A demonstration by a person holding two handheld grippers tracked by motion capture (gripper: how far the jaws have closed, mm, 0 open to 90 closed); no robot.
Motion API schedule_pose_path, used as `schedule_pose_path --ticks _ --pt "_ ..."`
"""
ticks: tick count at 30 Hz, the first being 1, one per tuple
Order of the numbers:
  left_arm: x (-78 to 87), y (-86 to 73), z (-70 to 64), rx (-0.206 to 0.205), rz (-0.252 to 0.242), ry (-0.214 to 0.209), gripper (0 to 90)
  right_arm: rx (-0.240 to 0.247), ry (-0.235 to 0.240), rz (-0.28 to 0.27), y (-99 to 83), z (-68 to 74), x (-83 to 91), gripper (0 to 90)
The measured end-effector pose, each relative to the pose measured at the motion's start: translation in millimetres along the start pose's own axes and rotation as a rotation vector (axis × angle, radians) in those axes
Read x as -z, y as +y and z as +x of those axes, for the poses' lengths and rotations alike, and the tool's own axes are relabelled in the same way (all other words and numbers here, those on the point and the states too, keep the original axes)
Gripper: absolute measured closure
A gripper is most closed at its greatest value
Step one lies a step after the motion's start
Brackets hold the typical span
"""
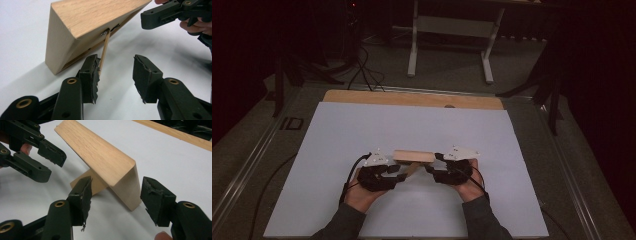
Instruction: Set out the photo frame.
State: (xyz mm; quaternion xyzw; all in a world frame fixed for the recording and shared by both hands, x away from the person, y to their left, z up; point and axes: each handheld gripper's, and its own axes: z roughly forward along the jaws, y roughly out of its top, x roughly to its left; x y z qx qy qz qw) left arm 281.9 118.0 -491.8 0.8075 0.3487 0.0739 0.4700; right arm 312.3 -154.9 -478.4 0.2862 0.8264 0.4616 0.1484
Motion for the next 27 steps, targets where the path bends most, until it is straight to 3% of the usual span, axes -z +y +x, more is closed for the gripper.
schedule_pose_path --ticks 15,27 --pt "12.2 7.4 -7.1 -0.043 -0.036 -0.019 59.0 -0.015 0.025 -0.038 4.2 -2.6 10.1 40.0" --pt "20.0 10.3 -5.6 -0.045 -0.063 -0.029 66.6 -0.047 0.033 -0.091 7.7 -7.0 18.8 43.2"
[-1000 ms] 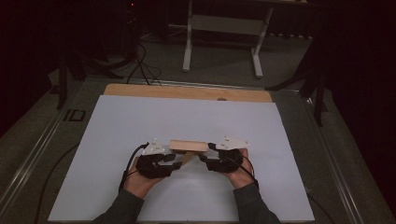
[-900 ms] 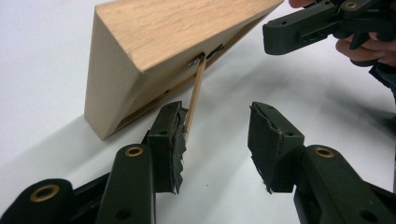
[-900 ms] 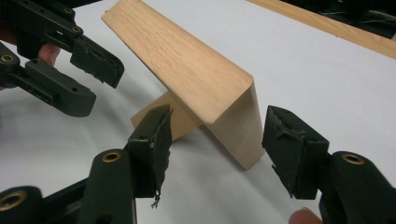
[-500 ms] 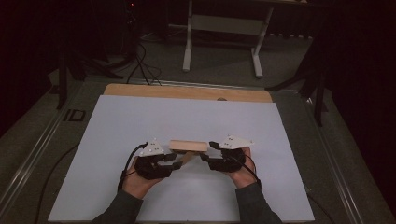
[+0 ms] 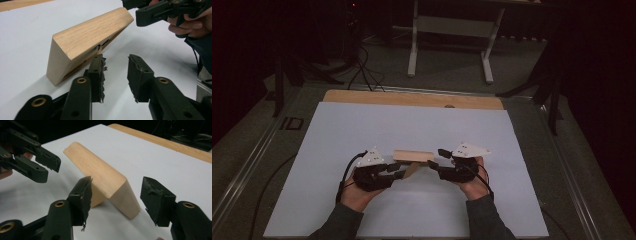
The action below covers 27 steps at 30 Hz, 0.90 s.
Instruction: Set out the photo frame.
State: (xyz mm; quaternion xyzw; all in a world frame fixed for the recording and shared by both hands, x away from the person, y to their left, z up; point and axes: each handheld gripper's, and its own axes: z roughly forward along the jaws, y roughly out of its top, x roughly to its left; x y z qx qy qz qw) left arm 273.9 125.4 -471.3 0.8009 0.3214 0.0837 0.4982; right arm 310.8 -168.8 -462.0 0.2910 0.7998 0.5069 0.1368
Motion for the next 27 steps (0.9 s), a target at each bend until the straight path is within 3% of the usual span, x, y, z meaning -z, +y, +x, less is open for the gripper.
schedule_pose_path --ticks 6,14,21,27 --pt "3.3 1.3 0.9 0.0 -0.006 -0.001 67.9 -0.043 -0.008 -0.052 2.1 -5.9 6.6 51.1" --pt "7.4 1.1 4.2 0.008 -0.012 0.008 70.3 -0.072 -0.069 -0.089 4.2 -14.5 12.3 62.3" --pt "8.6 0.0 6.9 0.012 -0.004 0.013 73.9 -0.08 -0.108 -0.068 3.9 -18.3 2.2 77.1" --pt "5.7 -1.4 7.1 0.001 0.016 0.034 82.9 -0.099 -0.104 -0.054 1.7 -23.9 -10.0 89.5"
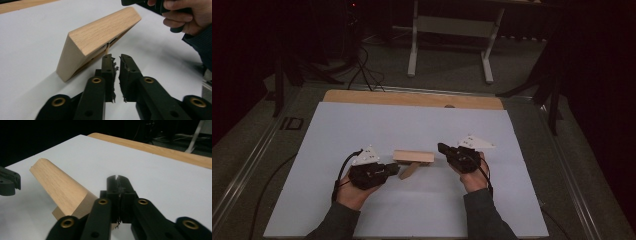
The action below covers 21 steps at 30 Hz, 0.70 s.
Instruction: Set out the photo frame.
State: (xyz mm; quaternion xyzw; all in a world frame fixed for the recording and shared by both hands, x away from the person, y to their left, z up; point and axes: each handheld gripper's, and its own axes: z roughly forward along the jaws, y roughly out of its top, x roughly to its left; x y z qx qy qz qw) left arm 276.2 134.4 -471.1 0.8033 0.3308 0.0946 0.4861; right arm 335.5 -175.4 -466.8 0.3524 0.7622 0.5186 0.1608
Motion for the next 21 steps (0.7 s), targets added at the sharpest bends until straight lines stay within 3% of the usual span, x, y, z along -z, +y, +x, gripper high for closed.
schedule_pose_path --ticks 5,21 --pt "-4.3 -2.2 1.7 -0.006 0.022 0.014 89.1 -0.004 0.023 0.012 -0.9 -0.1 -9.1 89.7" --pt "-27.9 -4.8 6.7 -0.009 0.083 0.056 89.7 -0.012 0.079 0.03 -1.5 -3.0 -18.6 89.7"
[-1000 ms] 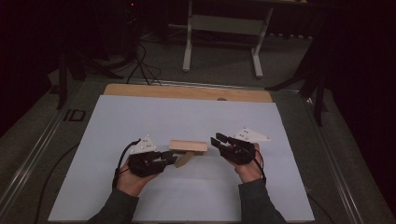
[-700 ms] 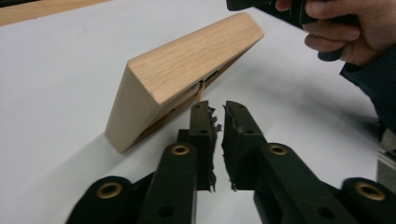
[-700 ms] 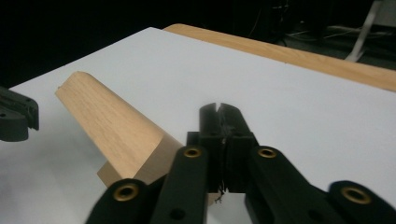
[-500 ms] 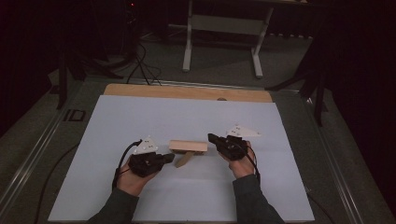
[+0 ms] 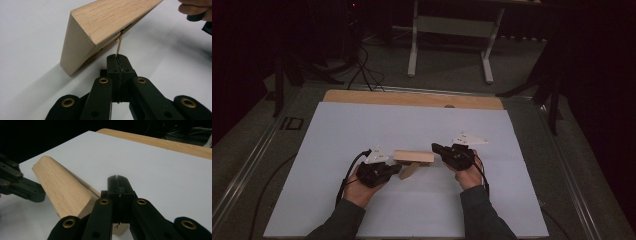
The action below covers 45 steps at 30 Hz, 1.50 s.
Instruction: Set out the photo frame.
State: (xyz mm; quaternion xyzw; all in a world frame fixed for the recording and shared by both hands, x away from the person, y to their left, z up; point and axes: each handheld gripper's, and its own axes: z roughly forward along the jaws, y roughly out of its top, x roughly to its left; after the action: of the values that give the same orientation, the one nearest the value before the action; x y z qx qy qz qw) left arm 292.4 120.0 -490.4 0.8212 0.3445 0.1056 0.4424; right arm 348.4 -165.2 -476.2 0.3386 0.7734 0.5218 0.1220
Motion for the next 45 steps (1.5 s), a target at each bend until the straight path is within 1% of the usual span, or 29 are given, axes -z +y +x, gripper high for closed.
schedule_pose_path --ticks 6,16,19,28,35,41,45 --pt "-3.5 0.8 2.9 0.014 -0.001 0.021 89.7 0.011 0.015 0.009 -0.5 1.2 -1.8 89.7" --pt "-8.7 3.7 4.0 0.025 -0.006 0.032 89.7 0.014 0.025 0.015 -0.8 1.3 -0.5 89.7" --pt "-10.1 4.6 4.4 0.031 -0.01 0.033 89.7 0.019 0.026 0.016 -0.8 1.2 0.4 89.7" --pt "-15.1 6.3 5.2 0.031 -0.006 0.034 89.7 0.025 0.032 0.021 -0.9 1.3 1.9 89.7" --pt "-17.5 7.6 5.6 0.041 -0.006 0.034 89.7 0.034 0.041 0.025 -1.8 2.8 2.1 89.7" --pt "-18.7 9.2 4.5 0.046 -0.013 0.034 89.7 0.038 0.043 0.035 -3.5 4.5 1.0 89.7" --pt "-19.3 11.0 3.0 0.053 -0.023 0.026 89.7 0.045 0.046 0.04 -4.2 5.4 0.6 89.7"
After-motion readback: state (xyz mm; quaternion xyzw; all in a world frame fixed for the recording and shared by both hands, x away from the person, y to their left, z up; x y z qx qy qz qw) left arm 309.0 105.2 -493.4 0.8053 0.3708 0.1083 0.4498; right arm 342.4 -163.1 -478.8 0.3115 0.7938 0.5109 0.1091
